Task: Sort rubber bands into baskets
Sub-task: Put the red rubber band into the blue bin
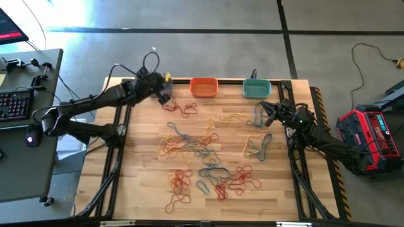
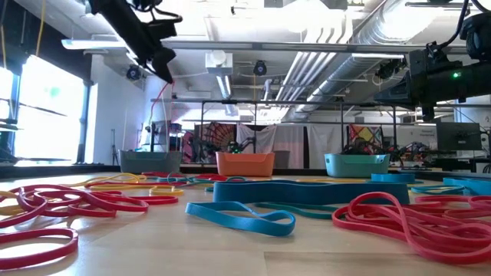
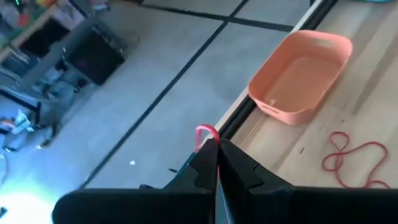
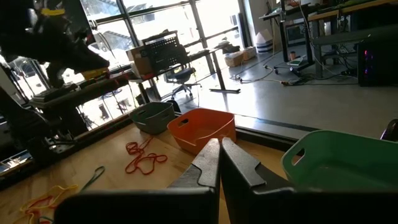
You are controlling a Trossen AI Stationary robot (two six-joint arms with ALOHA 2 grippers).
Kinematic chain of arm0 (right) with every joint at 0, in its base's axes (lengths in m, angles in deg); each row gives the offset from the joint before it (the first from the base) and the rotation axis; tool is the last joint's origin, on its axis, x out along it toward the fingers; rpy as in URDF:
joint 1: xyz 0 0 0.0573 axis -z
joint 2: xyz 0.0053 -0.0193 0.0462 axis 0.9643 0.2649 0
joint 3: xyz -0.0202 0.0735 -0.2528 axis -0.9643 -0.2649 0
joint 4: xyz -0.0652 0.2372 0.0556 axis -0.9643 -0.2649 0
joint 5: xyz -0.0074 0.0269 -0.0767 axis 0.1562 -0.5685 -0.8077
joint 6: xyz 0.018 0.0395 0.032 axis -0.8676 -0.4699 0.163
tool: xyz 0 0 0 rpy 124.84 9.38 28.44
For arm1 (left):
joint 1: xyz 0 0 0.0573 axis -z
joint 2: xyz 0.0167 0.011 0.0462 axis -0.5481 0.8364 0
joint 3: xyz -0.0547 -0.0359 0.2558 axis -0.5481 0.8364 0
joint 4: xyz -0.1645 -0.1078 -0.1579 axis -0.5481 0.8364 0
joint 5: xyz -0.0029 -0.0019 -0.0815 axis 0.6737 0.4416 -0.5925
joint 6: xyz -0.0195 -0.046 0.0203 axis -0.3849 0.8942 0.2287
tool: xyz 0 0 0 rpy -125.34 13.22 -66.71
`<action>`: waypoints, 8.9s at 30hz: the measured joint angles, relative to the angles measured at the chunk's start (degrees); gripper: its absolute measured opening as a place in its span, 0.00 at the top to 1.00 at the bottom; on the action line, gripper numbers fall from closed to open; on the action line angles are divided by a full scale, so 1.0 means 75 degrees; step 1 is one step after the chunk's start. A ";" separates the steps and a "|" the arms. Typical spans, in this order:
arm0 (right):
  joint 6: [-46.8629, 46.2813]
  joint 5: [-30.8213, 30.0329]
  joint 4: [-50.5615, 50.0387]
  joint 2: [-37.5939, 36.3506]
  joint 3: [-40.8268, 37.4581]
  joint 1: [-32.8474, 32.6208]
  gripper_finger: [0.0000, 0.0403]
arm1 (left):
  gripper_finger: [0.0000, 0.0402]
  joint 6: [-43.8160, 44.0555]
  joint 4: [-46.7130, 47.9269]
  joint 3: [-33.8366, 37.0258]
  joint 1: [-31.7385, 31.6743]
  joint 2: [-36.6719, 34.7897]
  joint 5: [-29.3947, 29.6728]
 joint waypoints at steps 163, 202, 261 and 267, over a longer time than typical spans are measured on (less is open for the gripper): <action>0.0000 -0.0001 0.0000 0.0003 0.0000 0.0002 1.00 | 0.69 0.3623 -0.0849 -0.0011 0.0121 0.5119 -0.1368; 0.0000 -0.0001 0.0000 0.0003 -0.0001 0.0001 1.00 | 0.61 0.4479 -0.1081 0.0006 -0.0060 0.4622 -0.1601; 0.0000 0.0000 0.0000 0.0003 0.0001 0.0001 1.00 | 1.00 0.2721 0.0153 0.0006 0.1876 0.1762 -0.0928; 0.0000 0.0001 0.0000 0.0000 -0.0001 0.0002 1.00 | 1.00 0.2702 0.0501 0.0005 0.2430 0.1257 -0.0501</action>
